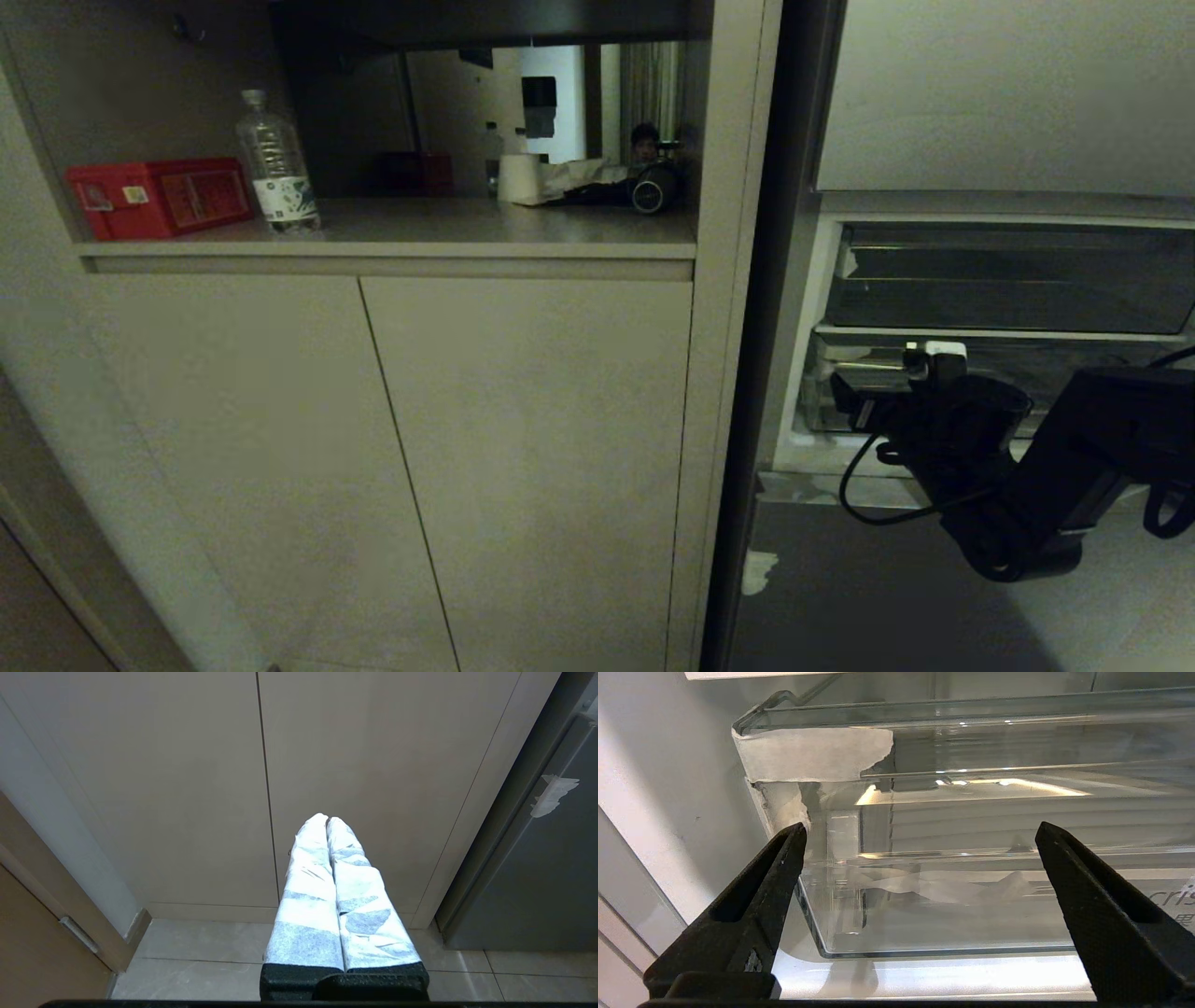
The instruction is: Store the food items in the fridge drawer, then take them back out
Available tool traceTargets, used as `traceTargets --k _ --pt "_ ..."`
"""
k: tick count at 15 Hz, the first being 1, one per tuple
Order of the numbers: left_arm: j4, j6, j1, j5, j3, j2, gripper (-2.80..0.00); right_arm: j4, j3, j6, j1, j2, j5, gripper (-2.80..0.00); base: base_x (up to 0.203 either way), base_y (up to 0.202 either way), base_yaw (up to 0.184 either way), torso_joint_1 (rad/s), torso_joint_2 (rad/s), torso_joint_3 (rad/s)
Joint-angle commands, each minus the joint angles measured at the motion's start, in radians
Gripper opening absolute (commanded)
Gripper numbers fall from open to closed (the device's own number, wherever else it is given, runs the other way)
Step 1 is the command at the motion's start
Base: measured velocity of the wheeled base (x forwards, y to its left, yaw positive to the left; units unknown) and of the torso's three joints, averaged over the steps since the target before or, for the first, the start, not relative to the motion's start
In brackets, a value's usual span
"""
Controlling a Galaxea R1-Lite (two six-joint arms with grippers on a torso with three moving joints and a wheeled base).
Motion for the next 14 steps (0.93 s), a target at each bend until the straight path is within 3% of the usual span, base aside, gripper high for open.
traceTargets --k 1,14 --pt "0.002 -0.001 0.000 0.000 -0.001 0.001 -2.80 -0.009 -0.001 0.000 0.000 0.002 -0.016 0.00 0.000 0.000 0.000 0.000 0.00 0.000" --pt "0.002 -0.001 0.000 0.000 -0.001 0.002 -2.80 -0.009 0.017 -0.018 0.014 -0.023 -0.021 0.00 0.000 0.000 0.000 0.000 0.00 0.000"
